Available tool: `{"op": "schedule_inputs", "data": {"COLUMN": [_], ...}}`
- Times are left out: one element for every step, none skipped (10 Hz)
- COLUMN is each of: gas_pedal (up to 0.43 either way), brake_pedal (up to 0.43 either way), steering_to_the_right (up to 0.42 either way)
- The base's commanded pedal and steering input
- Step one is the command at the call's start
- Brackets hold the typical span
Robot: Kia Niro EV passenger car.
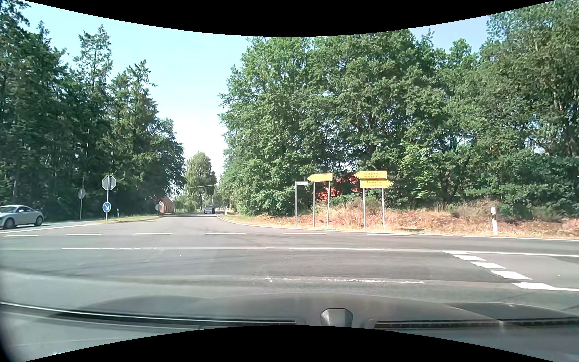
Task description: Follow the waypoints while adhering to traffic rules and regulations
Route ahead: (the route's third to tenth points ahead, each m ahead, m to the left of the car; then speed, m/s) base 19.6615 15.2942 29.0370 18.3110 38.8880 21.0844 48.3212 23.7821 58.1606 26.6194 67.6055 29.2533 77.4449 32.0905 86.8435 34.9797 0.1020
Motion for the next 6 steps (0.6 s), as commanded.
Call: {"op": "schedule_inputs", "data": {"gas_pedal": [0.000, 0.000, 0.000, 0.000, 0.000, 0.000], "brake_pedal": [0.250, 0.262, 0.268, 0.274, 0.274, 0.280], "steering_to_the_right": [-0.257, -0.257, -0.257, -0.257, -0.257, -0.257]}}
